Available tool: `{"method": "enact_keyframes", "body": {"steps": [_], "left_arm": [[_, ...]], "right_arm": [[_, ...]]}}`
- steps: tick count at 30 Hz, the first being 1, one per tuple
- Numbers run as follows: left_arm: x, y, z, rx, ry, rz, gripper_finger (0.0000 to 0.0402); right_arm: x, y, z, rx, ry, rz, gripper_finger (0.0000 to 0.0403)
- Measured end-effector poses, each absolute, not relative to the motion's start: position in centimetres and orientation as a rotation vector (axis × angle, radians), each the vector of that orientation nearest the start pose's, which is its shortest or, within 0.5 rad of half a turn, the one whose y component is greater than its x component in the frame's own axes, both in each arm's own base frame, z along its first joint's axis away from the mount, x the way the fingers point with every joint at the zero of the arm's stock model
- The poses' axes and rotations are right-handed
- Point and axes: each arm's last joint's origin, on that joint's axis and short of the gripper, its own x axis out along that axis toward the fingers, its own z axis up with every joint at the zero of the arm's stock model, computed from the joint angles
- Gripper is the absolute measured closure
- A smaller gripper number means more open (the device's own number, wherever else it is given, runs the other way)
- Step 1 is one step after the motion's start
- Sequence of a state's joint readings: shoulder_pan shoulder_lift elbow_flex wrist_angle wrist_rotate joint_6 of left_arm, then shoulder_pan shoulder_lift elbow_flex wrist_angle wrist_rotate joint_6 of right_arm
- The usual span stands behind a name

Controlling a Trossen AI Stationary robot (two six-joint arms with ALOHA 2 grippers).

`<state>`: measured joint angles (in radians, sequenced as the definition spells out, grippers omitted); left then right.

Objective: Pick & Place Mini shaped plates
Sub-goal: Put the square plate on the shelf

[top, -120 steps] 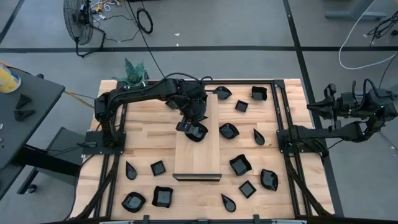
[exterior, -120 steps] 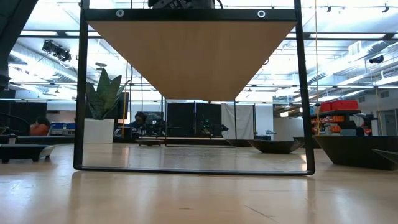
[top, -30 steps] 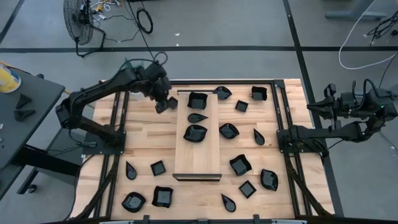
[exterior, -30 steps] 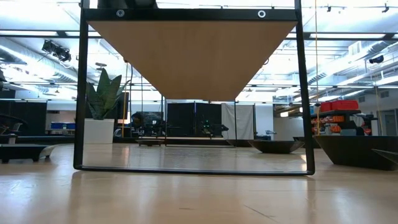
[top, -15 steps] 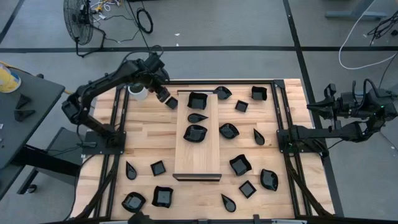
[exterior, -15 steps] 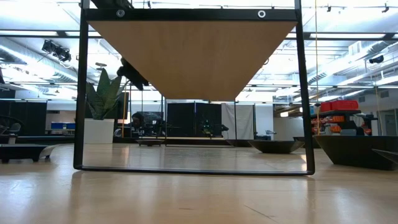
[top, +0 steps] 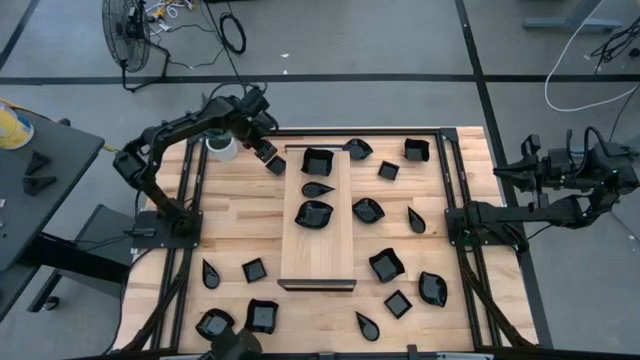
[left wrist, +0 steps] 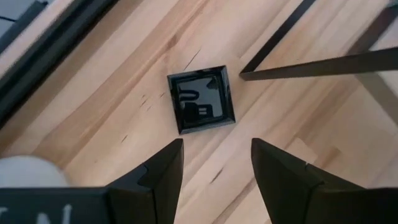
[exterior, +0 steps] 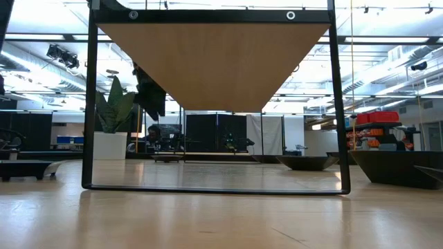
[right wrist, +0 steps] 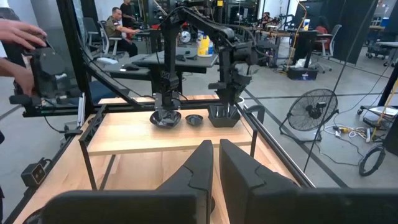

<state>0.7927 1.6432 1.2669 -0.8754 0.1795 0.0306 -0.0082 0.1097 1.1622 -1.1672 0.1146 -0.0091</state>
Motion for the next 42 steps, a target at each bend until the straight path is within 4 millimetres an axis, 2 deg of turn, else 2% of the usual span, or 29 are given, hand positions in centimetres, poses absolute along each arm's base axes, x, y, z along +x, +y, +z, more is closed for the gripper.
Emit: {"method": "enact_keyframes", "body": {"steps": [5, 9, 19, 27, 36, 42], "left_arm": [[22.7, 22.1, 21.6, -0.616, 1.078, 0.506, 0.0209], [22.6, 22.1, 20.4, -0.6, 1.049, 0.51, 0.0209], [22.2, 22.1, 18.7, -0.544, 1.033, 0.584, 0.0209], [21.3, 22.4, 17.3, -0.591, 1.003, 0.602, 0.0209], [21.9, 23.1, 15.8, -0.611, 0.987, 0.614, 0.0209], [22.3, 23.2, 15.6, -0.595, 0.975, 0.618, 0.0209]], "right_arm": [[-7.7, -0.3, 36.4, -0.015, 0.116, -0.123, 0.0369], [-7.7, -0.3, 36.4, -0.015, 0.116, -0.123, 0.0369], [-7.7, -0.3, 36.4, -0.015, 0.116, -0.122, 0.0369], [-7.7, -0.3, 36.4, -0.015, 0.115, -0.123, 0.0369], [-7.7, -0.3, 36.4, -0.015, 0.116, -0.122, 0.0369], [-7.7, -0.3, 36.4, -0.015, 0.115, -0.123, 0.0369]]}}
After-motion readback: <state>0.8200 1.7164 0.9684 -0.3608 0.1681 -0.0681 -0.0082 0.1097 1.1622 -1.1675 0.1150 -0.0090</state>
